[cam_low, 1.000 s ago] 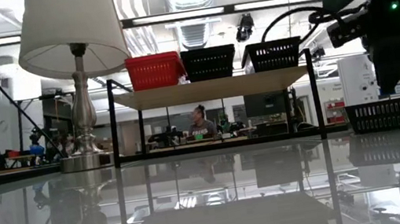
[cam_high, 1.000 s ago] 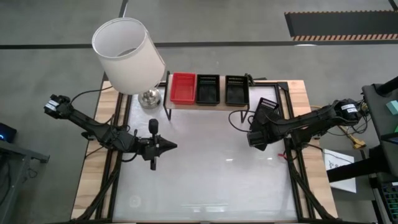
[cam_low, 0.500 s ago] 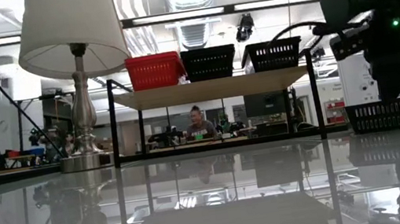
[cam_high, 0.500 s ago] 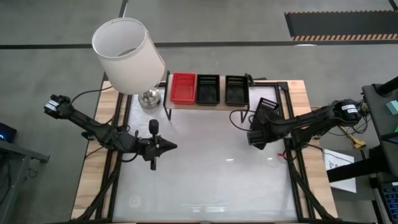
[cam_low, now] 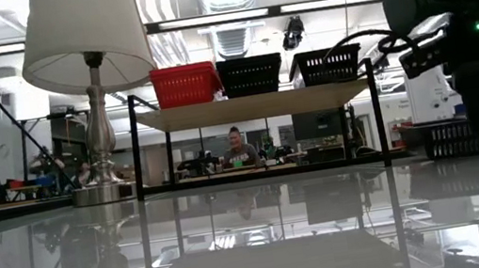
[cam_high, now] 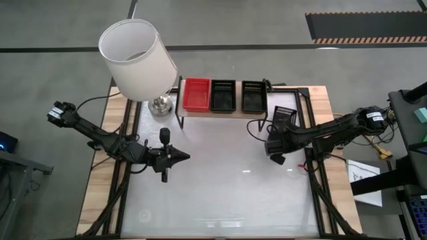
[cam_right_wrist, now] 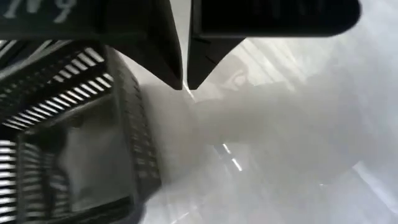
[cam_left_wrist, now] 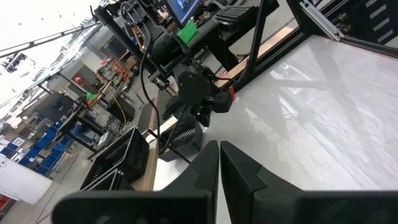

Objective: Stack baskets on shelf by color
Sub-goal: Stack the black basket into the other black basket on the shelf

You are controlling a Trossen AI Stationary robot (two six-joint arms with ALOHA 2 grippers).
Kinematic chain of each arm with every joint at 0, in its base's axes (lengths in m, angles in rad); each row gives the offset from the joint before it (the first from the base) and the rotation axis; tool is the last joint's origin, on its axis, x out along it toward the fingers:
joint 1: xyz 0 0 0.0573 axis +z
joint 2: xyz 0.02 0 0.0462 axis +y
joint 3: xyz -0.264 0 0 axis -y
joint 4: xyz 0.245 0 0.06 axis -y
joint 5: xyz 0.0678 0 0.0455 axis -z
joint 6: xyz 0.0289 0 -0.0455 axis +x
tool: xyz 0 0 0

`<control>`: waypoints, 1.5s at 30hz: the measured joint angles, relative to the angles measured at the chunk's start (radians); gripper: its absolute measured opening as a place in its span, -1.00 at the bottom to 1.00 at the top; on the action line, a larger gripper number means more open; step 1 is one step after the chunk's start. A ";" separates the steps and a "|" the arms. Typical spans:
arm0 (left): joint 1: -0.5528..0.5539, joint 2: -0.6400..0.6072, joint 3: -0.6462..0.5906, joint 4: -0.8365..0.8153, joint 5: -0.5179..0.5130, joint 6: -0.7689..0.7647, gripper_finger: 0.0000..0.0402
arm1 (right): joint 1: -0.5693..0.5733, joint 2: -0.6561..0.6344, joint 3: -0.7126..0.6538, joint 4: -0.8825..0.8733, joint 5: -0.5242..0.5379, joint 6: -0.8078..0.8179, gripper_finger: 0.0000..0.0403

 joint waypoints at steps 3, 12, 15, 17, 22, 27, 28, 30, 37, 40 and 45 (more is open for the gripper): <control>0.000 0.000 0.000 0.004 0.000 0.000 -1.00 | 0.000 0.000 0.016 -0.001 -0.032 0.000 -0.94; 0.000 0.000 0.000 0.004 0.000 0.000 -1.00 | 0.058 0.000 0.117 -0.001 -0.112 0.003 -0.96; 0.000 0.000 0.000 0.003 0.000 0.000 -1.00 | 0.063 0.000 0.144 -0.004 -0.086 -0.021 -0.96; 0.000 0.000 0.000 0.003 0.000 0.000 -1.00 | 0.063 0.000 0.149 -0.004 -0.076 -0.068 -0.94; 0.000 0.000 0.000 0.003 0.000 0.000 -1.00 | 0.025 0.000 0.141 -0.018 -0.027 -0.113 -0.70; 0.000 0.000 0.000 0.002 0.000 0.000 -1.00 | -0.013 0.000 0.141 -0.041 0.055 -0.115 -0.33; 0.000 0.000 0.000 0.002 0.000 0.000 -1.00 | -0.021 0.000 0.140 -0.041 0.055 -0.122 -0.27; 0.000 0.000 0.000 0.002 0.000 0.000 -1.00 | -0.034 0.001 0.135 -0.040 0.055 -0.130 -0.16; 0.000 0.000 -0.003 0.000 0.000 0.000 -1.00 | -0.042 0.002 0.099 -0.026 0.079 -0.134 0.00; 0.000 0.000 -0.008 0.002 0.000 0.000 -1.00 | -0.042 0.002 0.079 -0.010 0.113 -0.131 0.01; 0.000 0.000 -0.012 0.007 0.000 0.000 -1.00 | -0.042 0.002 0.034 0.027 0.126 -0.112 0.01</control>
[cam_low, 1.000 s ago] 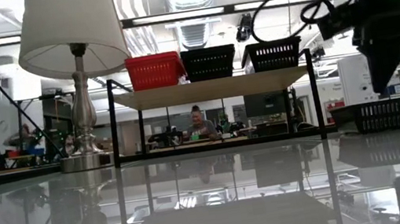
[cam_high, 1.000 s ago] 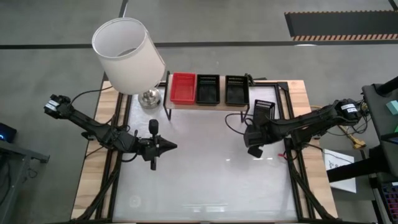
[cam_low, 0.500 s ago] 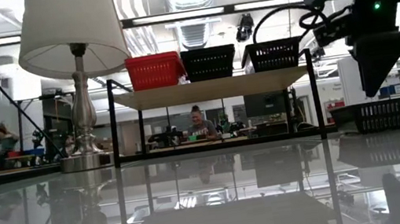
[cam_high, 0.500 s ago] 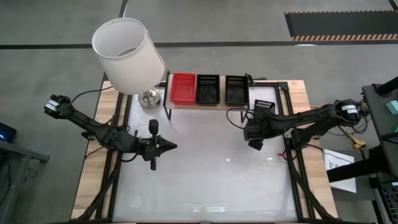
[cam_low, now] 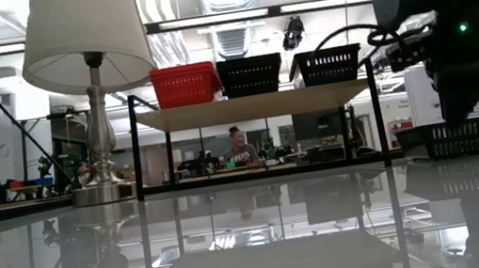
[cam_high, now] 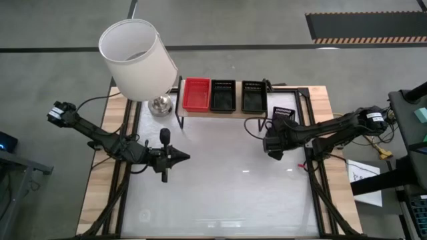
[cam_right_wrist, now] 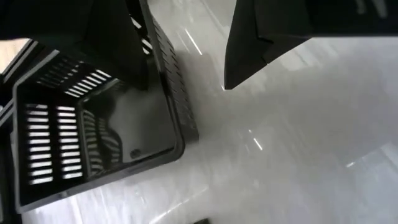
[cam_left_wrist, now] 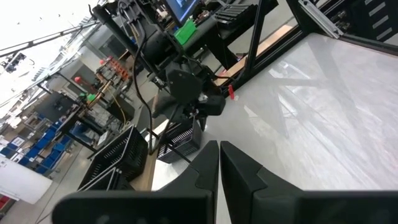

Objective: Stack baskets on shelf by color
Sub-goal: Stack the black basket into the other black basket on the shelf

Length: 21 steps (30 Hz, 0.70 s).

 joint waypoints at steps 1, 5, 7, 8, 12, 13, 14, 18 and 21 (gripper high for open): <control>0.000 0.000 0.000 0.000 0.000 0.000 -1.00 | 0.000 0.000 -0.010 0.008 0.000 0.003 0.01; 0.000 0.000 0.000 0.004 0.000 0.000 -1.00 | 0.000 0.000 -0.053 0.074 0.000 0.007 -0.03; 0.000 0.000 -0.001 0.005 0.000 0.000 -1.00 | 0.000 0.000 -0.067 0.099 -0.003 0.005 -0.08; 0.000 0.000 -0.001 0.005 0.000 0.000 -1.00 | 0.000 0.000 -0.069 0.103 -0.009 0.002 -0.12; 0.000 0.000 -0.001 0.007 0.000 0.000 -1.00 | 0.000 0.000 -0.070 0.104 -0.034 0.000 -0.32; 0.000 0.000 -0.001 0.007 0.000 0.000 -1.00 | 0.000 0.000 -0.069 0.105 -0.047 0.000 -0.38; 0.000 0.000 -0.001 0.008 0.000 0.000 -1.00 | 0.000 0.000 -0.068 0.106 -0.060 0.000 -0.45; 0.000 0.000 -0.002 0.008 0.000 0.000 -1.00 | 0.000 0.000 -0.067 0.108 -0.102 0.000 -0.72; 0.000 0.000 -0.002 0.009 0.000 0.000 -1.00 | 0.000 0.000 -0.067 0.109 -0.136 0.005 -0.91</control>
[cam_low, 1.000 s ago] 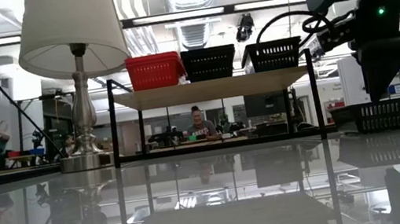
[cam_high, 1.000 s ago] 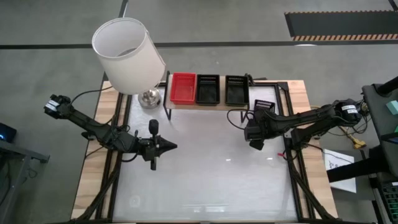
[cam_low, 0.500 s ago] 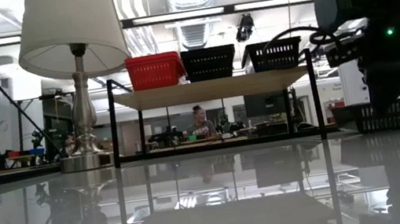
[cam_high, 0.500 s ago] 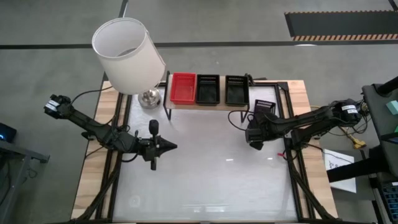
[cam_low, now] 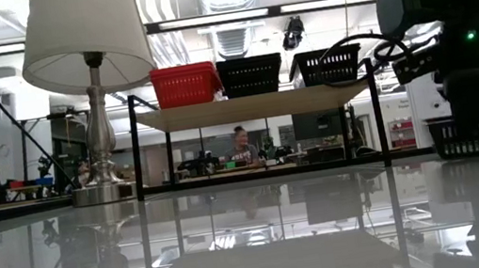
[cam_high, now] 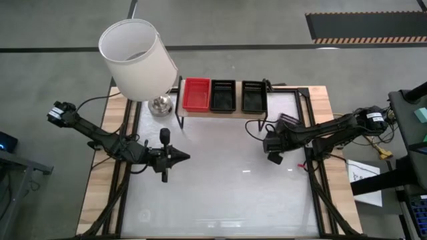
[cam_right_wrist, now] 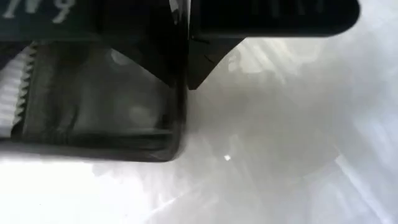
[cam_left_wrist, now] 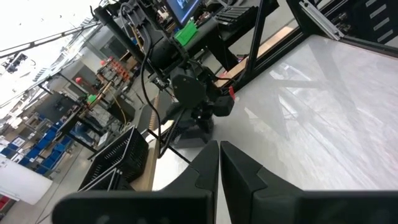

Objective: Stack baskets on shelf by color
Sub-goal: Stack the black basket into the other black basket on the shelf

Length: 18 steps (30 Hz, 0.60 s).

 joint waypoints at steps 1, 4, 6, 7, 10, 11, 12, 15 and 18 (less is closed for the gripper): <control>0.000 0.000 0.000 0.004 0.000 0.000 -1.00 | 0.000 0.000 0.000 0.000 -0.018 0.003 -0.93; 0.000 0.000 -0.002 0.010 0.000 0.000 -1.00 | 0.003 0.000 0.001 0.000 -0.067 0.020 -0.94; 0.000 0.000 -0.002 0.010 0.000 0.000 -1.00 | 0.012 0.000 0.007 -0.002 -0.100 0.035 -0.95; 0.000 0.000 -0.002 0.011 0.000 0.000 -1.00 | 0.021 0.000 0.015 -0.004 -0.117 0.040 -0.95; 0.000 0.000 -0.002 0.012 0.000 0.000 -1.00 | 0.060 0.000 0.051 -0.003 -0.160 0.057 -0.96; 0.000 0.000 -0.002 0.013 0.000 0.000 -1.00 | 0.075 0.000 0.068 -0.003 -0.176 0.063 -0.96; 0.000 0.000 -0.002 0.013 0.000 0.000 -1.00 | 0.092 0.000 0.086 -0.002 -0.185 0.069 -0.96; 0.000 0.000 -0.002 0.013 0.000 0.000 -1.00 | 0.148 0.000 0.147 -0.003 -0.225 0.106 -0.96; 0.000 0.000 -0.002 0.013 0.000 0.000 -1.00 | 0.213 0.000 0.212 -0.002 -0.243 0.135 -0.96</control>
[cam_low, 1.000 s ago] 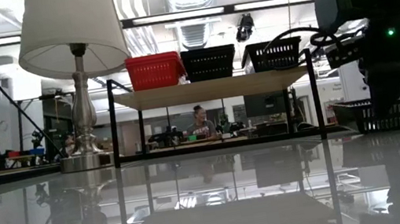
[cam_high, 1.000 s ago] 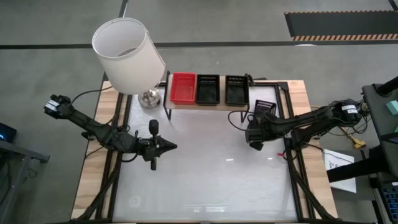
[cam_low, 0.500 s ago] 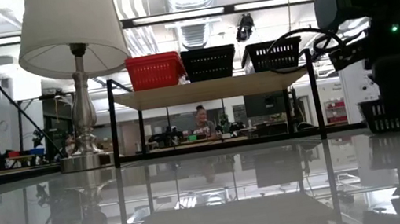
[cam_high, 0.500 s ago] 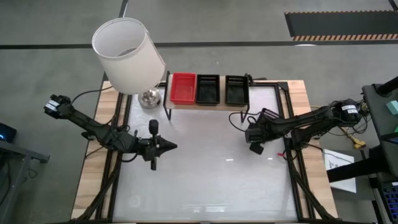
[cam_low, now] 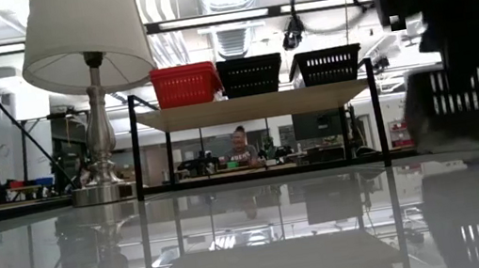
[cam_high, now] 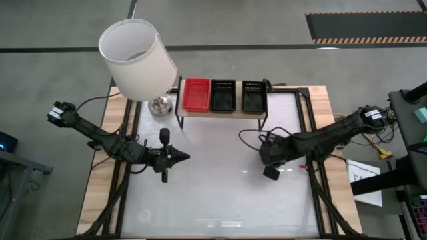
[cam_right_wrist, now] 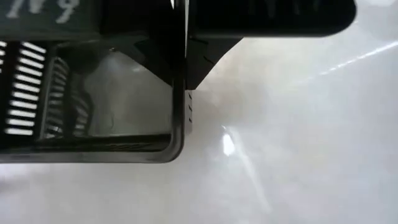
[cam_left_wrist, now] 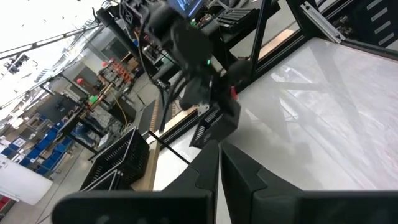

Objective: Stack baskets on shelf by color
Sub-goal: Stack the black basket into the other black basket on the shelf

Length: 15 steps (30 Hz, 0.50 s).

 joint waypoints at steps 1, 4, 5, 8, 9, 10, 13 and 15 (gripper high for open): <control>0.000 0.000 0.000 0.000 0.000 0.000 -1.00 | 0.025 0.000 0.022 0.002 -0.001 0.001 -0.96; 0.000 0.000 0.000 0.001 0.000 0.000 -1.00 | 0.090 0.011 0.097 0.027 -0.003 0.000 -0.96; 0.000 0.000 0.000 0.001 0.000 0.000 -1.00 | 0.108 0.016 0.124 0.038 -0.001 -0.001 -0.96; 0.000 0.000 0.000 0.002 0.000 0.000 -1.00 | 0.150 0.046 0.209 0.076 0.018 -0.030 -0.96; 0.000 0.000 0.000 0.002 0.000 0.000 -1.00 | 0.161 0.061 0.240 0.087 0.020 -0.051 -0.96; 0.000 0.000 0.000 0.002 0.000 0.000 -1.00 | 0.169 0.078 0.273 0.096 0.028 -0.076 -0.96; 0.000 0.000 0.000 0.002 0.000 0.000 -1.00 | 0.184 0.142 0.379 0.100 0.056 -0.169 -0.96; 0.000 0.000 0.000 0.002 0.000 0.000 -1.00 | 0.184 0.191 0.457 0.100 0.061 -0.247 -0.96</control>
